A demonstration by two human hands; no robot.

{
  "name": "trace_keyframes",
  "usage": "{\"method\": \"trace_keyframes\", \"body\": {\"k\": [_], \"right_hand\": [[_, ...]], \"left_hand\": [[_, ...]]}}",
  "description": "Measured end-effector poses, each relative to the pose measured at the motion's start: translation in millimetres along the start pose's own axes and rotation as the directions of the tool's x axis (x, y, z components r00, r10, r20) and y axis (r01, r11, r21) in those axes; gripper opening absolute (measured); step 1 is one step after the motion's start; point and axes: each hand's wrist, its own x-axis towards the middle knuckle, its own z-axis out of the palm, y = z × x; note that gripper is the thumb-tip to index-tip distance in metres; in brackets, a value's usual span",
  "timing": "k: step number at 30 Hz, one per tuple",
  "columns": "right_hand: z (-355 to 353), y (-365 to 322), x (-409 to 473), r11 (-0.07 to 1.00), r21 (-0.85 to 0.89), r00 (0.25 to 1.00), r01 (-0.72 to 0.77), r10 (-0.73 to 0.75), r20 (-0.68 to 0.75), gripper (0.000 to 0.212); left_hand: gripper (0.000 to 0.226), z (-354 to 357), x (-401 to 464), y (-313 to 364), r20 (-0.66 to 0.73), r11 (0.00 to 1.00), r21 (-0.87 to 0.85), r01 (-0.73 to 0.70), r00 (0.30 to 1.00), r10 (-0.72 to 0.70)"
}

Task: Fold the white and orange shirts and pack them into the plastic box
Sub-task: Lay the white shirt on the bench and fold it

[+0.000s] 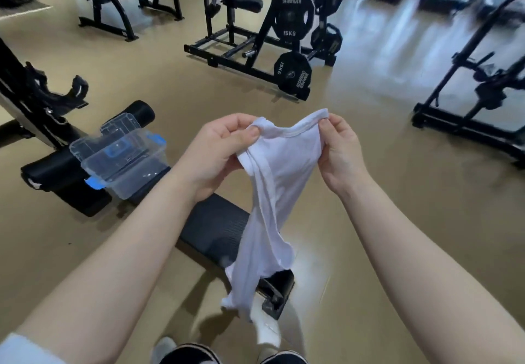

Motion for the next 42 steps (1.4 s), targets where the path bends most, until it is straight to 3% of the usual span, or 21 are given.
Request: {"method": "trace_keyframes", "body": {"k": [4,8,15,18,23,29,32,34,36,38,41,42], "right_hand": [[0.8,0.9,23.2,0.994,-0.106,0.997,-0.016,0.023,0.07,0.011],[16.1,47.0,48.2,0.944,-0.31,0.987,-0.112,0.141,0.074,0.011],[60.2,197.9,122.9,0.811,-0.539,0.948,-0.229,0.312,0.067,0.019],[87.3,272.2,158.3,0.745,-0.593,0.914,-0.306,0.404,0.037,0.02],[149.9,383.8,219.3,0.624,-0.675,0.844,-0.393,0.536,0.004,0.017],[227.7,482.2,286.9,0.551,-0.709,0.81,-0.44,0.584,-0.05,0.019],[255.2,523.3,319.9,0.516,-0.711,0.796,-0.478,0.597,-0.102,0.025],[265.9,543.7,333.2,0.486,-0.738,0.792,-0.468,0.6,-0.107,0.025],[270.3,559.4,337.3,0.447,-0.77,0.786,-0.455,0.608,-0.111,0.026],[266.4,572.1,334.6,0.418,-0.792,0.781,-0.444,0.615,-0.114,0.025],[255.2,580.4,325.4,0.475,-0.742,0.754,-0.473,0.653,-0.062,0.011],[248.5,581.3,322.6,0.482,-0.728,0.74,-0.487,0.671,-0.05,0.023]], "left_hand": [[0.013,-6.6,8.4,-11.5,-0.128,0.995,0.099,0.02,0.992,-0.007],[0.017,-41.9,13.9,-54.5,-0.293,0.945,0.277,0.176,0.952,-0.091],[0.017,-156.8,53.6,-192.4,-0.542,0.794,0.314,0.52,0.785,-0.3],[0.016,-217.8,74.5,-247.2,-0.638,0.736,0.271,0.62,0.689,-0.344],[0.022,-328.6,104.8,-315.7,-0.684,0.659,0.25,0.709,0.611,-0.397],[0.02,-442.6,146.8,-374.7,-0.708,0.666,0.151,0.73,0.55,-0.443],[0.018,-486.3,164.3,-399.3,-0.694,0.71,-0.008,0.704,0.507,-0.511],[0.021,-498.9,169.1,-418.1,-0.668,0.707,0.006,0.707,0.529,-0.523],[0.018,-496.9,167.8,-437.5,-0.693,0.675,0.036,0.737,0.505,-0.514],[0.018,-487.6,162.7,-452.9,-0.742,0.649,0.011,0.76,0.442,-0.504],[0.021,-483.2,156.7,-469.6,-0.791,0.64,-0.093,0.762,0.334,-0.513],[0.026,-484.2,156.8,-473.2,-0.799,0.644,-0.164,0.747,0.282,-0.531]]}}
